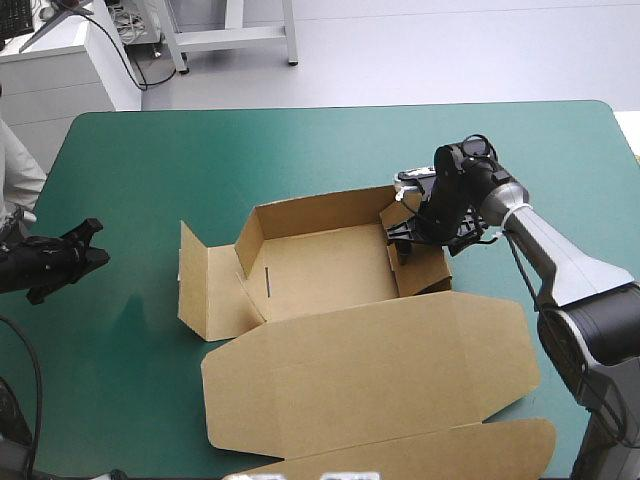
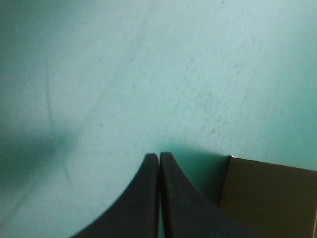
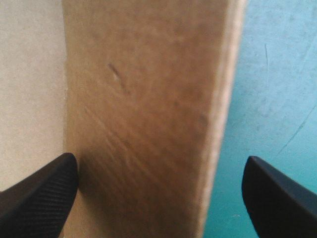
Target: Fold the box
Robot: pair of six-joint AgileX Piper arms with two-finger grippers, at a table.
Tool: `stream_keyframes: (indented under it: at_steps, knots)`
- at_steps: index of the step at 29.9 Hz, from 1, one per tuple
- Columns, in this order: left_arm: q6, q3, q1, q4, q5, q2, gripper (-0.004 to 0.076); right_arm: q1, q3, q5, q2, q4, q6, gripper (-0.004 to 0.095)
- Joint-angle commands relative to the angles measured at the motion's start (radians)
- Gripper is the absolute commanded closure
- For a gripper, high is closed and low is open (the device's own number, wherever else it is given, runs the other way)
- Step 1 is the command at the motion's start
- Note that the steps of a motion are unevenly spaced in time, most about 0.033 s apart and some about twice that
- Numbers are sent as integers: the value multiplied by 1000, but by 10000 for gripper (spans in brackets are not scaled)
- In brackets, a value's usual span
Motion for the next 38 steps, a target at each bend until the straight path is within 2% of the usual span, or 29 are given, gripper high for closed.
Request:
stream_keyframes:
  at_steps: [1,3,6,8,13,16,23,30,38]
  knots:
    - [-8,-23,5,-48,2,-40,733,-1,-31,-2,-52,5,-6,163]
    - [-8,-23,5,-48,2,-40,733,-1,-31,4,-52,5,-1,296]
    - [-1,-23,5,-48,2,-40,733,-1,-31,4,-52,5,-3,655]
    - [5,-23,5,-48,2,-40,733,-1,-31,4,-52,5,-9,931]
    - [9,-23,5,-40,0,-40,733,-1,-31,5,-62,5,-12,908]
    - [74,-23,5,-44,-3,-40,733,-1,-40,5,-95,5,-25,908]
    - [93,-23,5,-49,-5,-40,733,-2,-106,15,-295,5,-25,908]
    - [127,-23,5,-50,56,-40,733,-2,-143,13,-470,10,4,908]
    - [163,-23,5,-51,75,-40,708,-2,-142,8,-497,10,-15,908]
